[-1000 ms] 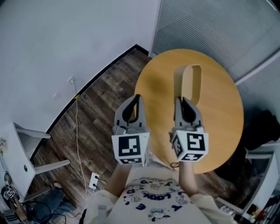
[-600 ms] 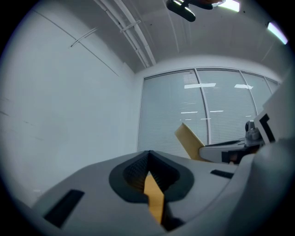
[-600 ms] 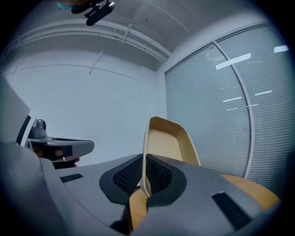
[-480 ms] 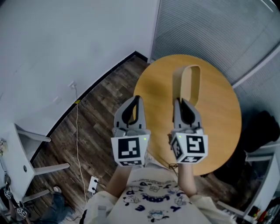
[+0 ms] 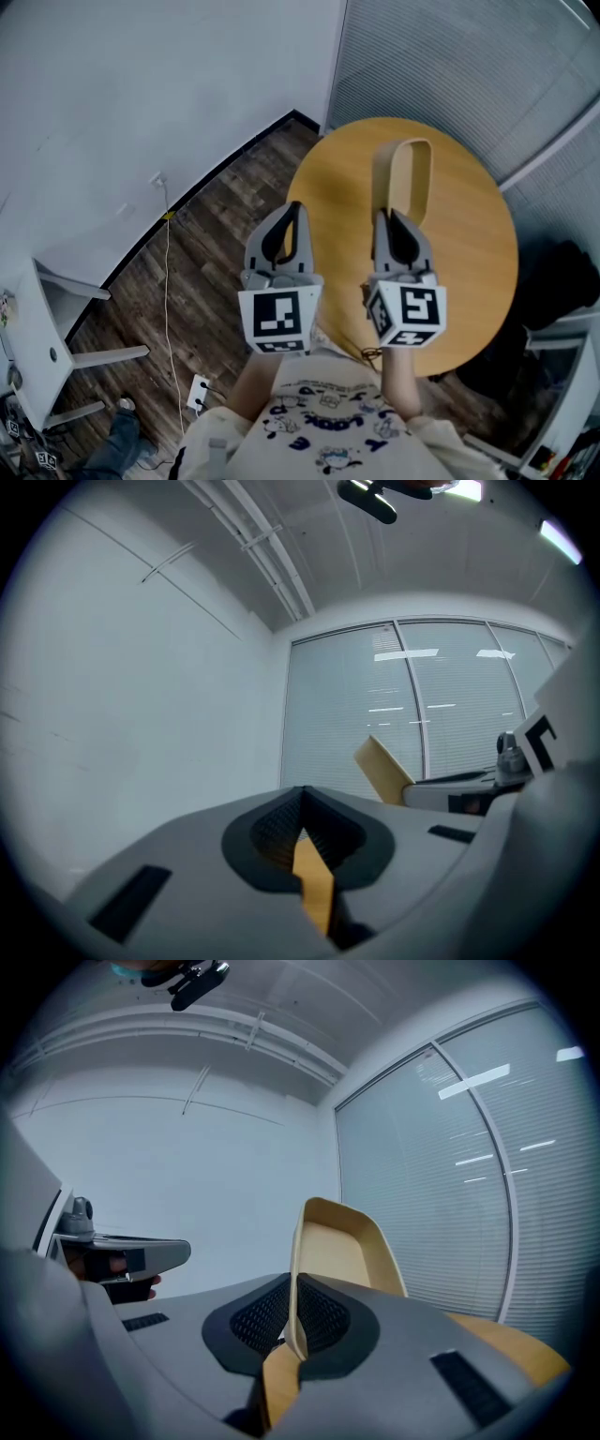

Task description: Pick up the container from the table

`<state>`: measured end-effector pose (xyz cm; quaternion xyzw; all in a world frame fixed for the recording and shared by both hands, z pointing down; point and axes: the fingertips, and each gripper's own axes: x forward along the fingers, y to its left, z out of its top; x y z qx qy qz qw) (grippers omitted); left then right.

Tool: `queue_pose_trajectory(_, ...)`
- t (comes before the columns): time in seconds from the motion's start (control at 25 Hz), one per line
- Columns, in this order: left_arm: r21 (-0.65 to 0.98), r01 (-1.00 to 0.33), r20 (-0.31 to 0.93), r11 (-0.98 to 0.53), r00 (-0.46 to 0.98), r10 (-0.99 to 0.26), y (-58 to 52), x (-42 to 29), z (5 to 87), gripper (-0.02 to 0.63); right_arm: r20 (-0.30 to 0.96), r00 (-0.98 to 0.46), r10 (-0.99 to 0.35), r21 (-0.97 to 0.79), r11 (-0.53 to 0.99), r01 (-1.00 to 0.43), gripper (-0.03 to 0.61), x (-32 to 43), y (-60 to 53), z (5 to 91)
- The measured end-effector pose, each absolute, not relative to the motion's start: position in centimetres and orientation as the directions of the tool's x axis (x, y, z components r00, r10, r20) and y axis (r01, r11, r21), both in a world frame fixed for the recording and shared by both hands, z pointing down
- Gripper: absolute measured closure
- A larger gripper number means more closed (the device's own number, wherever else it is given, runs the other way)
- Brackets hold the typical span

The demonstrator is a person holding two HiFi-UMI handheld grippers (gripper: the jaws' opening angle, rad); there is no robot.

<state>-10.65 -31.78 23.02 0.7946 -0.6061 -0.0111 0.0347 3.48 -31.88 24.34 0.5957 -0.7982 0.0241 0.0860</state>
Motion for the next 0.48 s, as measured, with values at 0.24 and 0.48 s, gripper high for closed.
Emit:
queue_pose_trajectory(0.24, 0.057, -0.962, 0.031, -0.266, 0.268, -0.963, -31.79, -9.84, 23.55, 0.612, 0.142, -0.285, -0.948, 0.063, 0.296, -0.953, 0.56, 4.16, -32.1, 24.83)
queue_pose_trajectory(0.48, 0.059, -0.96, 0.027, -0.275, 0.276, -0.961, -31.83, -10.47, 22.8, 0.612, 0.189, -0.276, -0.942, 0.079, 0.295, -0.952, 0.56, 3.24, -31.91, 24.41)
